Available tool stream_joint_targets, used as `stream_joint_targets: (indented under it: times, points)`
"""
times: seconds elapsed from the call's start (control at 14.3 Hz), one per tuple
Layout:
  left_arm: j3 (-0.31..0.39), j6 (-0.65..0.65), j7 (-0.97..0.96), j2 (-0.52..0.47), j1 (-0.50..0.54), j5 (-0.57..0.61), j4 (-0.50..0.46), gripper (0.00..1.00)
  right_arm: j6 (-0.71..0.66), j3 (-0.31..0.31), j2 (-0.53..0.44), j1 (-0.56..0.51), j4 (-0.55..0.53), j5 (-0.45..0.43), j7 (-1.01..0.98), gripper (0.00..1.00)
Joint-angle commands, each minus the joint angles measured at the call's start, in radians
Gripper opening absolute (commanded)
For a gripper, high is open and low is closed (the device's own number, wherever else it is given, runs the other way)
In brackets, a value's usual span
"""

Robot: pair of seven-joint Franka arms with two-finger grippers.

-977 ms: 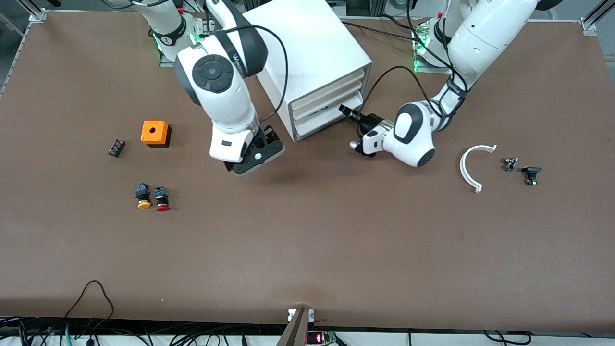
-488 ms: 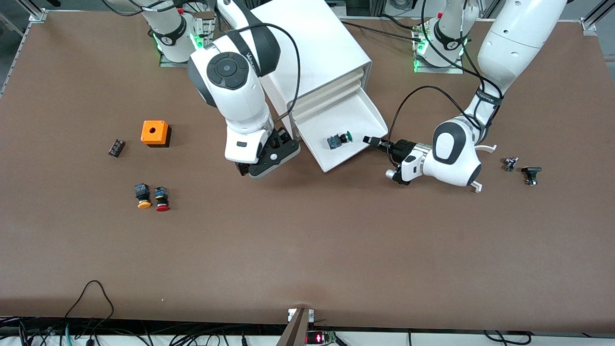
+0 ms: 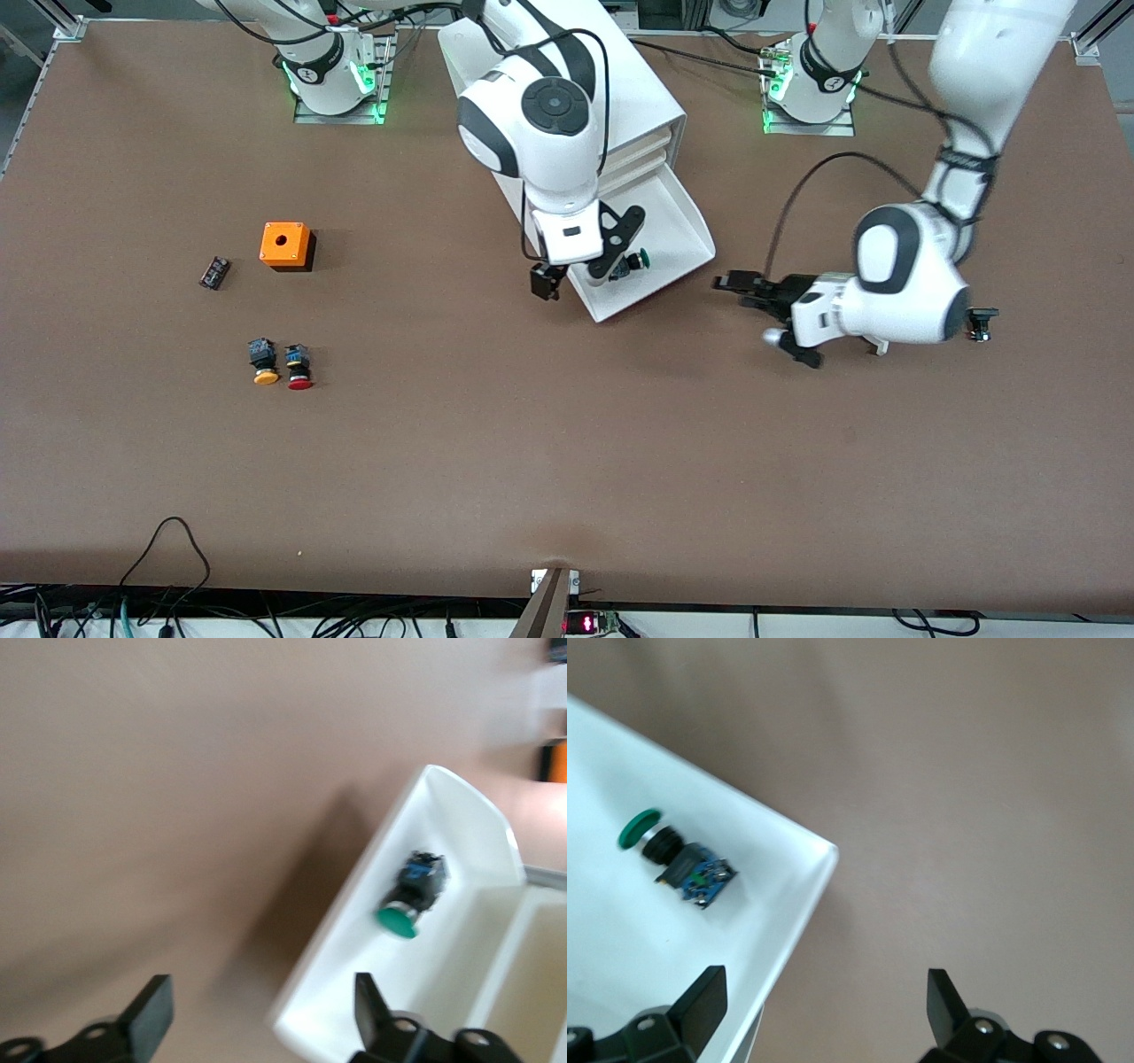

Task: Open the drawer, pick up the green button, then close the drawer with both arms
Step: 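Lower the right gripper into the drawer while the left gripper releases, then grasp the green button with the right gripper while the left gripper withdraws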

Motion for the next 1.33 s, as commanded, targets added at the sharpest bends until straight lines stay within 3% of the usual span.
stream_joint_targets:
  times: [0.0,0.14,0.42,0.84,1.26]
  points:
    - [0.015,-0.005,-0.018,-0.206,0.054,0.177,-0.021,1.0,0.003,0.005,0.107,0.047,0.113,-0.01,-0.173,1.0]
    - [0.083,-0.024,-0.02,-0.31,0.059,0.23,-0.024,1.0,0.006,0.013,0.142,0.07,0.156,-0.006,-0.231,1.0]
    - [0.123,-0.108,-0.15,-0.456,0.056,0.468,-0.018,1.0,0.025,0.035,0.171,0.071,0.179,-0.004,-0.355,1.0]
    - [0.155,-0.257,-0.608,-0.466,0.055,0.527,0.071,1.0,0.027,0.053,0.184,0.045,0.173,-0.004,-0.538,1.0]
    - [0.153,-0.248,-0.575,-0.458,0.047,0.536,0.06,1.0,0.041,0.061,0.233,0.043,0.173,-0.004,-0.546,1.0]
